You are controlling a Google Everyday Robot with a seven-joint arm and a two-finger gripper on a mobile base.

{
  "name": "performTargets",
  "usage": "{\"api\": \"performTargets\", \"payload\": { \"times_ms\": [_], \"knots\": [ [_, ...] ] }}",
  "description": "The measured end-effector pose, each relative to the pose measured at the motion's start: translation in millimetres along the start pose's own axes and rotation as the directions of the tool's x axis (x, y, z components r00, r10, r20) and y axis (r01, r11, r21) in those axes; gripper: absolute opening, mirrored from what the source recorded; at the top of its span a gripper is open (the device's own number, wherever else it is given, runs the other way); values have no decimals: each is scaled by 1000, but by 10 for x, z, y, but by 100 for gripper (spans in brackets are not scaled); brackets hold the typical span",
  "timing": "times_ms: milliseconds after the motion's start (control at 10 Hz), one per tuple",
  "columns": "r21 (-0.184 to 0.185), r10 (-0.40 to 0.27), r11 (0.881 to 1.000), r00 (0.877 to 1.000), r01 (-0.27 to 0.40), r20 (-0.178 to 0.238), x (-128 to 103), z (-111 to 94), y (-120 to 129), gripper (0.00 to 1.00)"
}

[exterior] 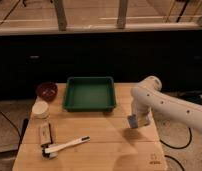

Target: Place sponge in tray

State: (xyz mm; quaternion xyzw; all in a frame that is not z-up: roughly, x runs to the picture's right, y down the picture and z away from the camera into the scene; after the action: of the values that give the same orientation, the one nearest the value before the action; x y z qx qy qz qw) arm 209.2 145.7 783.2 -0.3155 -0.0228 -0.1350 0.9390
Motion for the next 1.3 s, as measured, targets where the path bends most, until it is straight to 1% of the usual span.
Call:
{"api": "performTargets", "payload": {
  "times_ms": [300, 400, 600, 700, 800, 900, 1100, 1300],
  "knots": [
    [-1, 15, 1000, 1000, -15, -3, 48, -7, -73, 0],
    [8, 17, 1000, 1000, -17, 1, 45, -30, -172, 1],
    [9, 17, 1000, 1000, -17, -4, 105, -51, -259, 0],
    [14, 13, 1000, 1000, -13, -1, 84, -110, -366, 0],
    [11, 15, 1000, 1000, -15, 2, 82, -97, -361, 0],
    [11, 18, 1000, 1000, -18, -3, 120, -90, -351, 0],
    [28, 17, 999, 1000, -17, 7, 143, -123, -506, 0],
    [54, 12, 998, 1000, -13, 8, 223, -169, -746, 0]
  ]
}}
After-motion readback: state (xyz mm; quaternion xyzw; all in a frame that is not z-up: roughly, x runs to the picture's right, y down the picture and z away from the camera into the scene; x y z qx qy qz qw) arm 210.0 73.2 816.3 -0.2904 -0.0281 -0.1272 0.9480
